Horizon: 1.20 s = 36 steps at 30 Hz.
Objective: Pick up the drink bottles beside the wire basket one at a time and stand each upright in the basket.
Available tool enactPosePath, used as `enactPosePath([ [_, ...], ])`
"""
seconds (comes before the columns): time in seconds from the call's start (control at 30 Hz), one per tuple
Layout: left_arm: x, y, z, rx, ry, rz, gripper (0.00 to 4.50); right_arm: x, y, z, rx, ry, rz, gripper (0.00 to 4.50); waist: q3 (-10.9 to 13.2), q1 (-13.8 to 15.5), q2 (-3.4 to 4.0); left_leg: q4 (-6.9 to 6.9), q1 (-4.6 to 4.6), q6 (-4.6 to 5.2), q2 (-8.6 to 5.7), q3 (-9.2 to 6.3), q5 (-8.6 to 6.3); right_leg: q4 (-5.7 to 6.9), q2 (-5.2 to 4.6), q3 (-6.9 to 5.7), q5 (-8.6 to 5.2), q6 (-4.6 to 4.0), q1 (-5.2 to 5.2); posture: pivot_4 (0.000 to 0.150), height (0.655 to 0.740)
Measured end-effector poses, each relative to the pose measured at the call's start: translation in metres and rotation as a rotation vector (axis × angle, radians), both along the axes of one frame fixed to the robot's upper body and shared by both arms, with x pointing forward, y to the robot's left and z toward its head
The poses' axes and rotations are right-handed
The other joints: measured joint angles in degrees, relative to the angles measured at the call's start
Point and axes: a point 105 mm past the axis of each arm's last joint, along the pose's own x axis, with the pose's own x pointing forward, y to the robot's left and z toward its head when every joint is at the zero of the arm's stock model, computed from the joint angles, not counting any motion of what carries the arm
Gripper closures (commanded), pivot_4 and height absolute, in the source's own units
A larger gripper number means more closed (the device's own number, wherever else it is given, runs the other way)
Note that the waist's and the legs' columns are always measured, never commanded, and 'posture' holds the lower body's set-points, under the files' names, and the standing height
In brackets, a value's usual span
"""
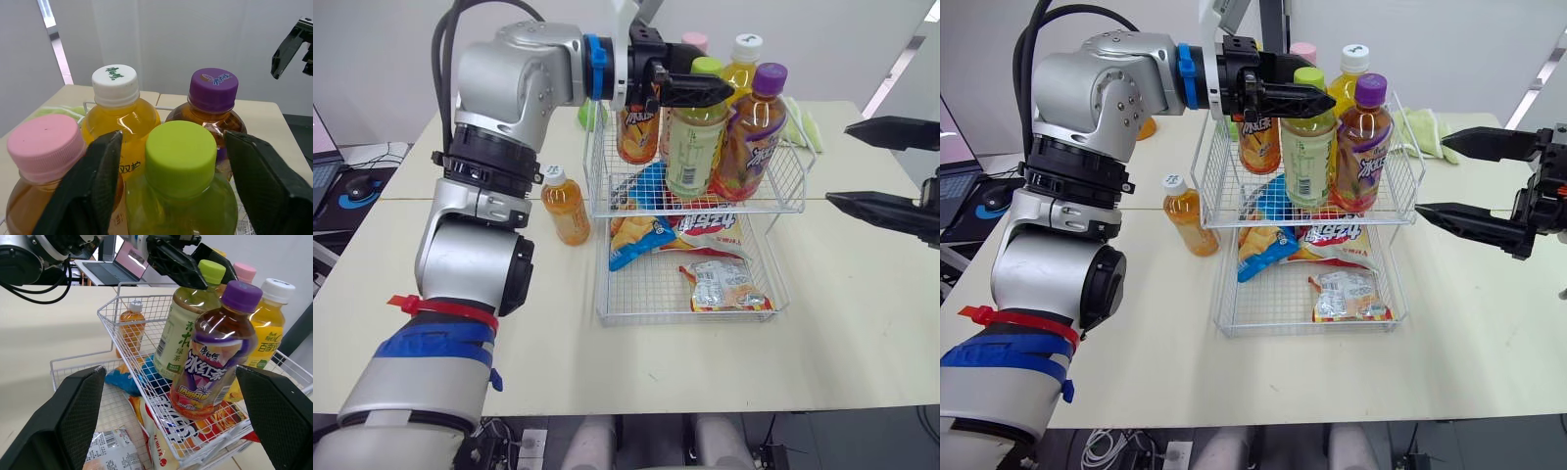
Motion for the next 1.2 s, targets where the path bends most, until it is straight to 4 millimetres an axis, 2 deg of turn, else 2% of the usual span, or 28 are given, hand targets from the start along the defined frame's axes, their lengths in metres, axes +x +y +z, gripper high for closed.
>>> enactPosePath([
  [0.27,-0.019,0.025,0.021,-0.014,-0.050,-0.035,0.02,0.000,0.001,0.003,0.001,-0.020,-0.002,0.00,0.0,0.0,0.00,0.01,0.04,-0.01,0.01,-0.03,0.00,0.16,0.00,0.05,-0.01,0.00,-0.06,0.150,0.7400],
  [0.43,-0.046,0.055,0.050,-0.067,-0.136,-0.036,0.02,0.000,0.001,0.003,-0.002,-0.026,-0.006,0.00,0.0,-0.1,0.02,0.01,0.08,-0.01,0.02,-0.07,0.00,0.19,0.00,0.09,-0.01,0.00,-0.07,0.150,0.7400],
  [0.57,-0.042,0.088,0.055,-0.128,-0.185,0.112,0.02,0.001,0.001,0.002,-0.008,-0.035,-0.008,0.00,0.0,0.0,0.03,0.02,0.20,-0.01,0.02,-0.08,0.00,0.29,0.00,0.13,-0.01,-0.01,0.00,0.150,0.7400],
  [0.67,-0.033,0.121,0.043,-0.138,-0.169,0.250,0.02,0.001,0.004,0.000,-0.014,-0.033,0.002,0.00,0.0,-0.1,0.03,0.01,0.32,-0.01,0.05,-0.07,0.01,0.39,0.00,0.19,-0.02,-0.03,0.00,0.150,0.7400],
  [0.83,-0.035,0.170,0.019,-0.099,-0.195,0.453,0.02,0.002,0.016,-0.005,-0.028,-0.008,0.051,0.00,0.0,-0.1,0.03,0.01,0.34,-0.01,0.05,-0.07,0.00,0.40,-0.01,0.22,-0.03,-0.05,0.00,0.150,0.7400],
  [0.97,-0.040,0.214,-0.015,-0.064,-0.182,0.640,0.02,0.005,0.029,-0.014,-0.049,0.021,0.102,0.00,0.0,-0.1,0.05,-0.02,0.42,-0.01,0.07,-0.06,0.00,0.41,-0.07,0.20,-0.06,-0.10,0.03,0.150,0.7400],
  [1.07,-0.043,0.236,-0.040,-0.051,-0.163,0.738,0.02,0.007,0.036,-0.014,-0.045,0.024,0.133,0.00,0.0,0.0,0.04,-0.01,0.43,-0.01,0.06,-0.07,0.00,0.39,-0.11,0.17,-0.06,-0.12,0.06,0.150,0.7400],
  [1.2,-0.053,0.270,-0.064,-0.117,-0.128,0.898,0.02,0.008,0.048,-0.011,-0.038,0.013,0.188,0.00,0.0,0.1,0.04,-0.07,0.50,0.00,0.04,-0.06,-0.01,0.34,-0.19,0.15,-0.06,-0.12,0.11,0.150,0.7400],
])
